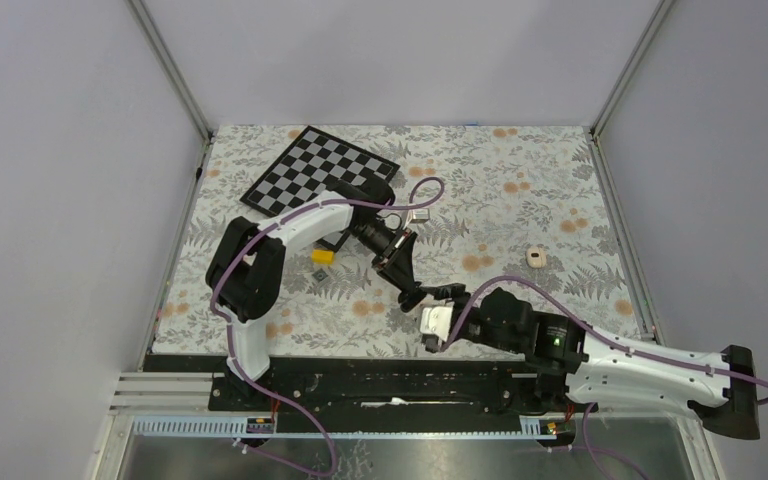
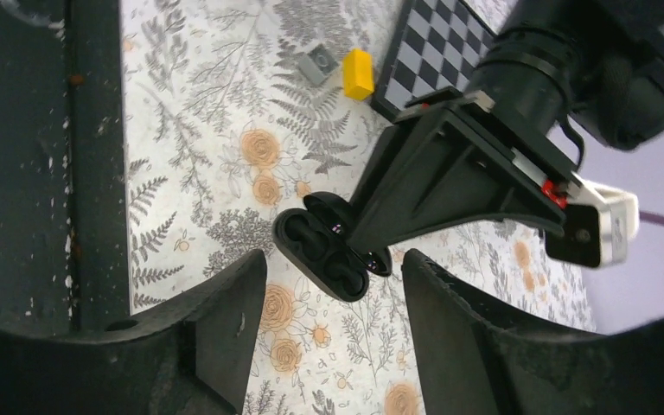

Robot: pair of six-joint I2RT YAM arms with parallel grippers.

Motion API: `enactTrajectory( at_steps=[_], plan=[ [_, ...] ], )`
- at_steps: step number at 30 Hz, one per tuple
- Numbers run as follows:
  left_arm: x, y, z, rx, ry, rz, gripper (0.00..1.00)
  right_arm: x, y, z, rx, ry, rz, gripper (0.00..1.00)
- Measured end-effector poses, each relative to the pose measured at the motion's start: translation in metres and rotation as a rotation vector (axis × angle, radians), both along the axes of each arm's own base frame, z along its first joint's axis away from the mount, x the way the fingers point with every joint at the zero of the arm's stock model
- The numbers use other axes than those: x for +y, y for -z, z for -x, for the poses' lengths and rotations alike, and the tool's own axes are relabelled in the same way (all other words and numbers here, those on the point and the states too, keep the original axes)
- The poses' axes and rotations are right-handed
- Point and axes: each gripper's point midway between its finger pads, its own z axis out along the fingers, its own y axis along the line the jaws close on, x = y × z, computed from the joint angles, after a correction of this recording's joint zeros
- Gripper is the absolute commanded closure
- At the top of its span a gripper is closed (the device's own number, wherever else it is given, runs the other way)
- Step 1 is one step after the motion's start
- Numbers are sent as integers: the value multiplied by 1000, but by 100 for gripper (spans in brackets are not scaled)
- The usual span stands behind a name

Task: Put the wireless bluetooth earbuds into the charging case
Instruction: Place the earbud in the charging case, then close the charging case.

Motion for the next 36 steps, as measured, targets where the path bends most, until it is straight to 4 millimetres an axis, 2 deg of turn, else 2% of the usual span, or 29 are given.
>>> enactTrajectory(
  at_steps=[2, 5, 10, 12, 15, 17, 21, 27, 30, 36],
  plan=[
    [0, -2, -2, -5, -3, 5, 100, -5, -7, -2, 62, 68, -54, 18],
    [0, -7, -7, -11, -11, 20, 100, -15, -17, -15, 158, 240, -122, 2],
    [9, -18, -27, 2, -75, 57, 100, -29, -34, -39, 323, 518, -261, 0],
    [13, -24, -37, -7, -110, 72, 100, -40, -38, -56, 419, 630, -346, 0],
    [19, -39, -52, -43, -174, 110, 100, -68, -42, -89, 584, 799, -523, 0],
    [22, -51, -57, -63, -215, 141, 100, -77, -45, -101, 694, 845, -633, 0],
    [22, -75, -61, -84, -270, 204, 100, -68, -51, -111, 967, 792, -843, 0],
    [14, -111, -68, -89, -327, 346, 100, -45, -34, -110, 1282, 690, -997, 0],
    [13, -125, -71, -66, -347, 422, 100, -35, -46, -109, 1340, 596, -1056, 0],
    [16, -160, -71, -41, -340, 541, 100, -30, -78, -97, 1330, 410, -1134, 0]
  ],
)
